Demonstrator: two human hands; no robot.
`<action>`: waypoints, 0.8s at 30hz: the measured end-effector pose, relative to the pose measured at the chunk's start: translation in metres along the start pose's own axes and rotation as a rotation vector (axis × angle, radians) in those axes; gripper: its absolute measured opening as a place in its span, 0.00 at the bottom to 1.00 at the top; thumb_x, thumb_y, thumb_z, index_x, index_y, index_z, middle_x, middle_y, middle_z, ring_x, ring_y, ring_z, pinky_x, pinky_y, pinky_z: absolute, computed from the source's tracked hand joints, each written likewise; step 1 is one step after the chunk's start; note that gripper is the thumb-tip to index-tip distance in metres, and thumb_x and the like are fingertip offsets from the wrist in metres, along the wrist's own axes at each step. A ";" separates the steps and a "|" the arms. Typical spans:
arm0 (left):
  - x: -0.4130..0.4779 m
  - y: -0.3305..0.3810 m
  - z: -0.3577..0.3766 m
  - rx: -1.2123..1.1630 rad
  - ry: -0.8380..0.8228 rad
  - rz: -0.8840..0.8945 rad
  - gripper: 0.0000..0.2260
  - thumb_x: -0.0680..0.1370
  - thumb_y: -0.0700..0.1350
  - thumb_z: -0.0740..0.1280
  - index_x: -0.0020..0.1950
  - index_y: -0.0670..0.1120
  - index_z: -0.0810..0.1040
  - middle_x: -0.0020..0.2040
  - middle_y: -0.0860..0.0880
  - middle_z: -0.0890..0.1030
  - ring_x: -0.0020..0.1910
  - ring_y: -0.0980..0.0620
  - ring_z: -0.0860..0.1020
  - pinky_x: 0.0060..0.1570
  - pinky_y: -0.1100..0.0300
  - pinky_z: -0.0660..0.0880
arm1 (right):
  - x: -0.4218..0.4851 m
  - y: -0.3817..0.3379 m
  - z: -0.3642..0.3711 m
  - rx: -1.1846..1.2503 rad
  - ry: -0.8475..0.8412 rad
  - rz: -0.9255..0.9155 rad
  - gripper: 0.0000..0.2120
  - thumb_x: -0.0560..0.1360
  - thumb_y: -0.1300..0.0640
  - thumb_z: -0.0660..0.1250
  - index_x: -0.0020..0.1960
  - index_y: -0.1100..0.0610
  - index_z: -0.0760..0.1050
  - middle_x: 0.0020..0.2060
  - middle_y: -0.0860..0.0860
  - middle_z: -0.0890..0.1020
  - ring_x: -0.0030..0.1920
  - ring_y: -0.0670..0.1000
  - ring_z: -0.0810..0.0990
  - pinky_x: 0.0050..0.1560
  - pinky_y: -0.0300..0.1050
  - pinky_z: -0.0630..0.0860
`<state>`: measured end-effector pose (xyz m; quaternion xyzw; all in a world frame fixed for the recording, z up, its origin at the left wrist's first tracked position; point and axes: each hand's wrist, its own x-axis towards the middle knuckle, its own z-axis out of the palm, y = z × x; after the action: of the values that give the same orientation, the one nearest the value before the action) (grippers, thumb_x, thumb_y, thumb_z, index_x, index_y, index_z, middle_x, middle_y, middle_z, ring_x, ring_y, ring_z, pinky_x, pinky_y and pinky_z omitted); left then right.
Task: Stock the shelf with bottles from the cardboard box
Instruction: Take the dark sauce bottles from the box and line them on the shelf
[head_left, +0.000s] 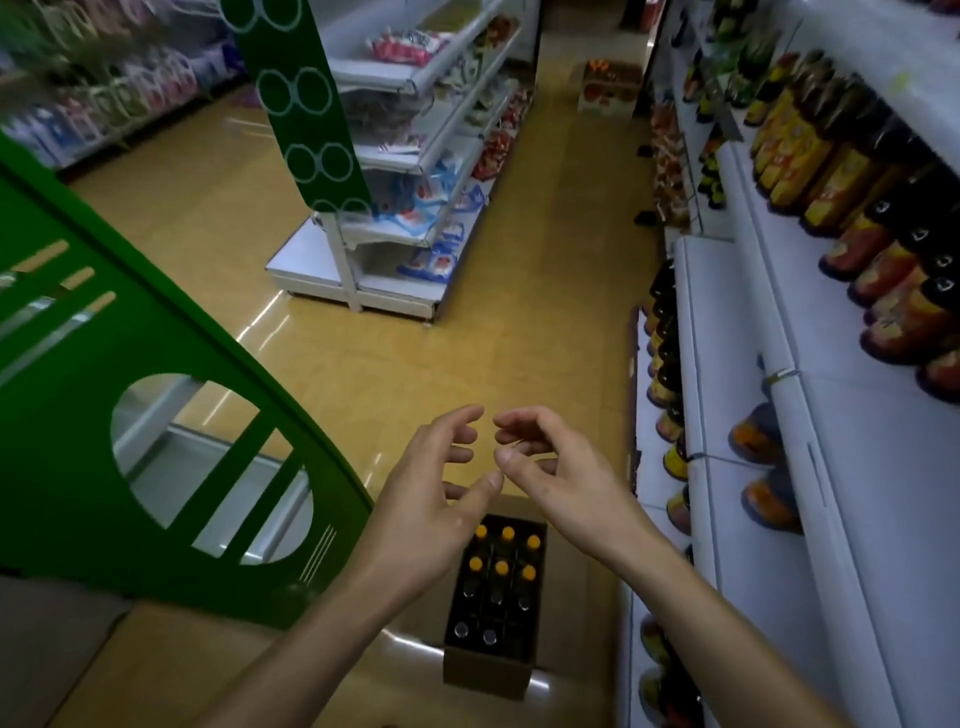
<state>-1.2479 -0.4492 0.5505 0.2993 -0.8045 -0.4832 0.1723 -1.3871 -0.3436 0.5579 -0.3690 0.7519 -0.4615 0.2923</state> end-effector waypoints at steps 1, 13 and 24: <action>0.002 -0.011 0.004 0.002 -0.014 -0.001 0.26 0.79 0.50 0.71 0.75 0.63 0.66 0.63 0.63 0.74 0.62 0.69 0.73 0.49 0.72 0.75 | 0.000 0.010 0.005 0.002 0.004 0.014 0.13 0.81 0.54 0.68 0.65 0.47 0.75 0.56 0.41 0.81 0.55 0.39 0.80 0.56 0.41 0.79; 0.012 -0.233 0.110 0.049 -0.132 -0.022 0.26 0.79 0.47 0.71 0.75 0.60 0.67 0.61 0.61 0.74 0.61 0.69 0.71 0.50 0.75 0.74 | 0.024 0.234 0.104 -0.007 0.038 0.120 0.11 0.81 0.56 0.69 0.63 0.48 0.76 0.54 0.43 0.81 0.52 0.40 0.80 0.52 0.35 0.78; 0.025 -0.482 0.237 0.173 -0.346 0.004 0.28 0.80 0.49 0.70 0.76 0.64 0.63 0.65 0.62 0.71 0.62 0.68 0.71 0.51 0.70 0.74 | 0.045 0.501 0.213 -0.168 -0.091 0.111 0.13 0.81 0.51 0.68 0.63 0.38 0.74 0.54 0.38 0.80 0.55 0.38 0.79 0.49 0.37 0.77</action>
<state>-1.2489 -0.4761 0.0139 0.2238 -0.8614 -0.4560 0.0057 -1.3884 -0.3315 0.0121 -0.3704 0.7931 -0.3628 0.3195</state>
